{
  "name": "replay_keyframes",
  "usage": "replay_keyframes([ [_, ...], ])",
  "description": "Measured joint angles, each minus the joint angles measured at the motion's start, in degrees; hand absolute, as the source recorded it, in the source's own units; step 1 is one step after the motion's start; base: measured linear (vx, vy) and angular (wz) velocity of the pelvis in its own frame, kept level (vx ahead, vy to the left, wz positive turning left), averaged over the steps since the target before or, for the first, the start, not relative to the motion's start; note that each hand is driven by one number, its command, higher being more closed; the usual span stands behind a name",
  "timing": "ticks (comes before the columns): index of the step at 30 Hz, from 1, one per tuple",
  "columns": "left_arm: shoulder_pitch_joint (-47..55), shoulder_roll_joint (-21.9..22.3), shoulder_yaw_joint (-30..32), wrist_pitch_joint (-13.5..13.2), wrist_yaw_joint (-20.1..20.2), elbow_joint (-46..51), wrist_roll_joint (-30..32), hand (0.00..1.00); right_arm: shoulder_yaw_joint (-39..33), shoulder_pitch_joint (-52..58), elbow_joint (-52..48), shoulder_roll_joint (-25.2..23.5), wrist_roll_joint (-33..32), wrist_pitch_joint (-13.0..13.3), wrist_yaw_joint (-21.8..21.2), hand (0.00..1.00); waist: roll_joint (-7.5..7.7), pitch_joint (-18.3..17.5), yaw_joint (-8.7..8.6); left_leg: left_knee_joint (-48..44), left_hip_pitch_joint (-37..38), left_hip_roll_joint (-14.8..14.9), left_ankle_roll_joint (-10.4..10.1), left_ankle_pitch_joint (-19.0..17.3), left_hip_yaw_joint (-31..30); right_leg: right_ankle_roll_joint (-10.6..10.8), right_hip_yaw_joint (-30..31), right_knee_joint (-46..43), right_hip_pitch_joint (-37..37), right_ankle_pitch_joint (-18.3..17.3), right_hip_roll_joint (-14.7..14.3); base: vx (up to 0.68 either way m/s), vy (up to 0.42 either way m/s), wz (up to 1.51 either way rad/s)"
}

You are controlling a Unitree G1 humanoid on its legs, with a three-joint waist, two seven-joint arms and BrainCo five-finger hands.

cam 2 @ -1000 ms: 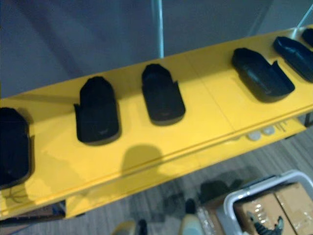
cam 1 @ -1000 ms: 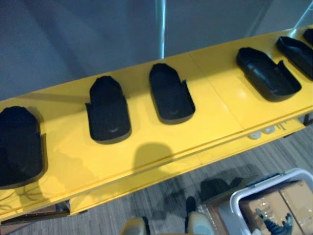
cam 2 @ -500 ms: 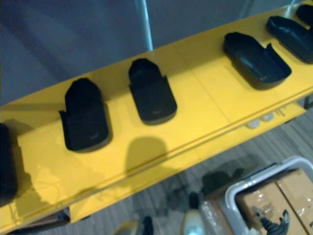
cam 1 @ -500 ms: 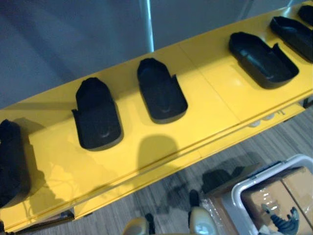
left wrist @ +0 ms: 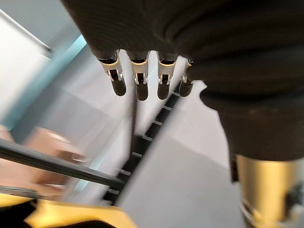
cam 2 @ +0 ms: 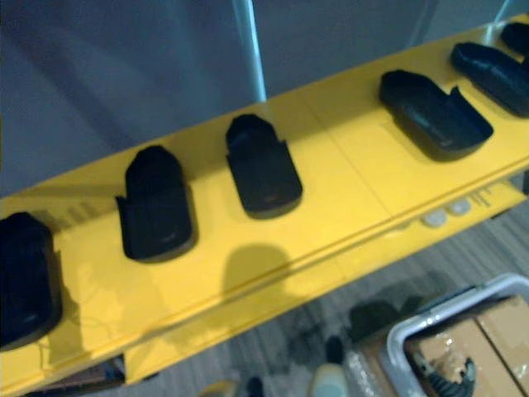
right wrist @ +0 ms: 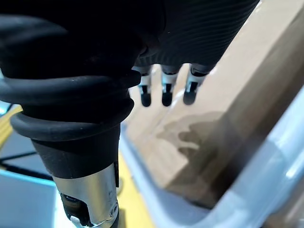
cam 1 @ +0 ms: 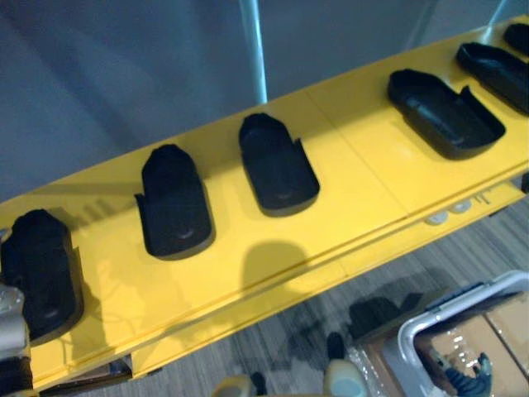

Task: Walk over and take plastic housings, then place them on the shelf

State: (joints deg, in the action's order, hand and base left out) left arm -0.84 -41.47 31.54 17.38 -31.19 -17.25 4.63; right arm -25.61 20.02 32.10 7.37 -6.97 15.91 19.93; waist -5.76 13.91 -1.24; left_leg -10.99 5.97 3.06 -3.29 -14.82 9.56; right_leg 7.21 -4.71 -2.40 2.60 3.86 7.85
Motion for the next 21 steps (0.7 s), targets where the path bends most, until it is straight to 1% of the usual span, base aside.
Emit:
replay_keyframes([
  [1, 0.36, 0.23, 0.35, 0.88, 0.33, -0.38, -0.66, 0.00, 0.06, -0.04, 0.00, 0.01, -0.01, -0.14, 0.00, 0.00, 0.29, -0.62, 0.35, 0.62, -0.02, -0.17, 0.07, 0.40, -0.31, 0.00, -0.28, 0.05, 0.03, 0.00, 0.19, -0.04, -0.031, 0.10],
  [2, 0.49, 0.47, 0.92, 1.17, 0.54, -0.69, -1.44, 0.00, 0.18, -0.08, 0.00, 0.02, -0.02, -0.19, 0.00, 0.00, 0.42, -0.82, 0.37, 0.80, -0.07, -0.24, 0.17, 0.53, -0.72, -0.03, -0.50, 0.06, 0.02, 0.03, 0.26, -0.05, -0.023, 0.21],
  [3, 0.50, 0.96, 2.17, 2.13, 1.21, -1.99, -2.27, 0.00, 0.79, -0.08, 0.02, 0.10, -0.03, -0.31, 0.03, 0.00, 0.57, -0.92, 0.36, 0.88, -0.05, -0.24, 0.24, 0.60, -1.16, -0.12, -1.27, 0.19, -0.36, 0.10, 0.38, -0.06, -0.015, 0.20],
  [5, 0.99, 1.50, 3.25, 3.65, 3.51, -5.21, -3.07, 0.00, 1.60, -0.09, 0.13, 0.11, -0.07, -1.12, 0.03, 0.00, 1.06, -1.40, 0.49, 1.16, -0.10, -0.26, 0.24, 0.96, -1.28, -0.18, -1.54, 1.12, -0.73, 0.71, 0.40, -0.07, -0.014, 0.09],
  [6, 1.00, 1.71, 3.75, 4.21, 4.10, -6.03, -3.84, 0.00, 1.71, -0.09, 0.13, 0.11, -0.11, -1.15, 0.03, 0.00, 1.18, -1.57, 0.60, 1.37, -0.17, -0.31, 0.24, 1.18, -1.27, -0.24, -1.56, 1.46, -0.74, 0.99, 0.41, -0.06, -0.016, 0.00],
  [8, 1.00, 1.73, 4.23, 5.14, 6.67, -8.90, -4.38, 0.00, 1.76, -0.11, 0.15, 0.16, -0.11, -1.19, 0.01, 0.00, 1.50, -1.96, 0.73, 2.60, -0.12, -0.56, 0.19, 2.13, -1.29, -0.37, -1.66, 2.40, -0.72, 1.74, 0.52, -0.05, -0.017, 0.02],
  [11, 0.96, 1.76, 4.28, 6.17, 10.04, -10.89, -4.85, 0.00, 1.72, -0.11, 0.27, 0.55, -0.14, -1.51, -0.06, 0.00, 1.40, -2.03, 0.56, 2.73, -0.24, -0.55, 0.06, 2.50, -1.26, -0.47, -1.68, 3.01, -0.77, 2.34, 0.46, -0.05, -0.014, -0.02],
  [12, 0.94, 1.76, 4.29, 6.23, 10.71, -11.39, -4.99, 0.00, 1.71, -0.11, 0.27, 0.66, -0.14, -1.73, -0.07, 0.00, 1.32, -2.03, 0.47, 2.75, -0.29, -0.55, 0.04, 2.59, -1.25, -0.53, -1.67, 3.11, -0.75, 2.51, 0.44, -0.04, -0.009, -0.02],
  [14, 0.73, 1.83, 4.32, 6.15, 12.53, -12.29, -7.29, 0.00, 1.67, -0.10, 0.58, 0.78, -0.14, -2.48, -0.14, 0.00, 1.24, -2.05, 0.26, 2.75, -0.92, -0.51, -0.01, 2.68, -1.26, -0.61, -1.66, 3.22, -0.54, 2.68, 0.39, -0.05, -0.007, 0.00],
  [17, 0.42, 2.26, 4.32, 5.10, 14.34, -13.91, -10.69, 0.00, 1.52, -0.02, 0.60, 0.79, -0.14, -2.71, -0.45, 0.00, 1.25, -2.02, 0.05, 2.73, -1.00, -0.48, -0.01, 2.68, -1.10, -0.67, -1.53, 3.37, -0.42, 2.82, 0.33, -0.02, -0.001, -0.02],
  [20, -0.83, 2.99, 4.33, 3.32, 15.43, -15.75, -14.59, 0.00, 1.49, -0.11, 0.60, 0.89, -0.15, -2.71, -1.26, 0.00, 1.40, -1.88, 0.20, 2.63, -1.42, -0.48, -0.01, 2.67, -0.96, -0.68, -1.34, 3.06, 0.23, 2.81, 0.29, 0.00, 0.000, 0.00],
  [21, -1.45, 3.49, 4.33, 2.29, 15.81, -16.10, -16.13, 0.00, 1.36, -0.18, 0.60, 0.91, -0.16, -2.71, -1.33, 0.00, 1.49, -1.82, 0.21, 2.46, -2.02, -0.50, -0.01, 2.67, -1.03, -0.69, -1.34, 2.89, 0.73, 2.81, 0.34, 0.00, 0.000, 0.00],
])
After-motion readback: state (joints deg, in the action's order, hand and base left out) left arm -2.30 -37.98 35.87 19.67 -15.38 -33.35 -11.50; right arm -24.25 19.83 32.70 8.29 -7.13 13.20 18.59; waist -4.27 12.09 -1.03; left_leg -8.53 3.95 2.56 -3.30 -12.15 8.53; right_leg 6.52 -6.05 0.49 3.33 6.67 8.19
